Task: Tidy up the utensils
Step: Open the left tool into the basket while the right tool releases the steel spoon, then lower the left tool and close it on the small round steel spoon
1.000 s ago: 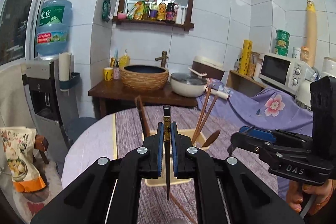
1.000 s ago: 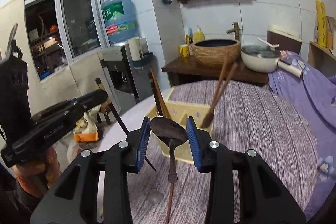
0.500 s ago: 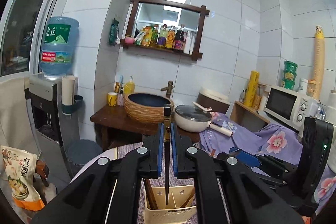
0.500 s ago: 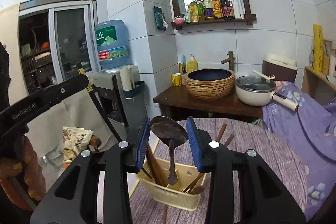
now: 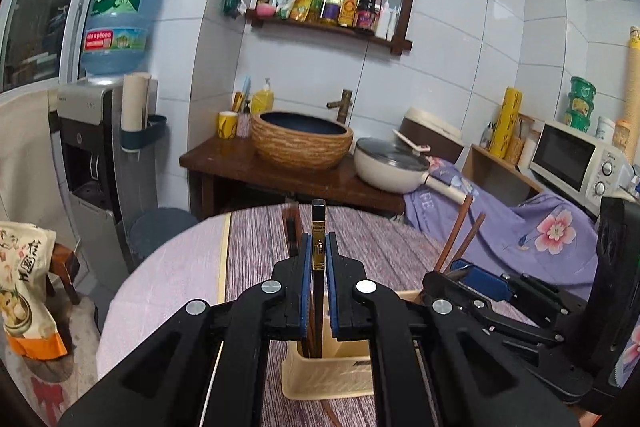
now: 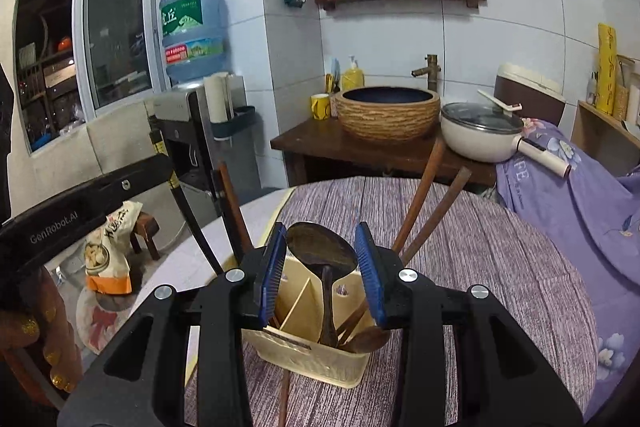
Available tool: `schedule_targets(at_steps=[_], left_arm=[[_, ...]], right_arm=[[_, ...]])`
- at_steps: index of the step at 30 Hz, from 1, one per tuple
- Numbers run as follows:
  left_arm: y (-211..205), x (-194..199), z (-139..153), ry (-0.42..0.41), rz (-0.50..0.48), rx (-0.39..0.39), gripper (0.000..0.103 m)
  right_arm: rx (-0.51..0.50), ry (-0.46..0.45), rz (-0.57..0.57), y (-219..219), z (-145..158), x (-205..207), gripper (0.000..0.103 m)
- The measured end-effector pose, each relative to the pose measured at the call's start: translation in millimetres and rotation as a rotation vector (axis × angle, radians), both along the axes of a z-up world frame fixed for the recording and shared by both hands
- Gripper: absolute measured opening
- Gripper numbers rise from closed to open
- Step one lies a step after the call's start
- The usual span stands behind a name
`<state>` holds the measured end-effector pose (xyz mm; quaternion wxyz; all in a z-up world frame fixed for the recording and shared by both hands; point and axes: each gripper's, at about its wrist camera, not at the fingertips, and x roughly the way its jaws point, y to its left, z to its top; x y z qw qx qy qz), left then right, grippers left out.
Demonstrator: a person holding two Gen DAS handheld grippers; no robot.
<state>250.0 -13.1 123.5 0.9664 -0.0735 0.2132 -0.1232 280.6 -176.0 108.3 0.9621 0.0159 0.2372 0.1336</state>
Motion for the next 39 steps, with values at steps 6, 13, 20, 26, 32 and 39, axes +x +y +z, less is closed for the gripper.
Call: schedule_targets(at_steps=[6, 13, 20, 26, 32, 39], left_arm=[[-2.2, 5.7, -22.6, 0.047, -0.009, 0.011, 0.007], [-5.1, 3.4, -23.1, 0.031, -0.011, 0.038, 0.007], [0.5, -6.5, -16.0, 0.006, -0.012, 0.022, 0.014], [6.9, -30.7, -11.9, -0.037, 0.003, 0.031, 0.04], [15.1, -59.5, -30.9, 0.016, 0.003, 0.047, 0.051], [-0.6, -88.2, -92.1, 0.173, -0.08, 0.154, 0.056]], right_arm=[[-0.042, 0.015, 0.004, 2.9, -16.1, 2.1, 0.036], [-0.073, 0.01, 0.006, 5.6, -17.2, 0.0, 0.037], [-0.064, -0.02, -0.004, -1.8, -10.0, -7.9, 0.047], [-0.048, -0.058, -0.004, -12.2, 3.0, -28.0, 0.047], [-0.054, -0.064, 0.005, -19.5, 1.3, -66.1, 0.047], [-0.055, 0.037, -0.005, -25.8, -36.6, -93.4, 0.047]])
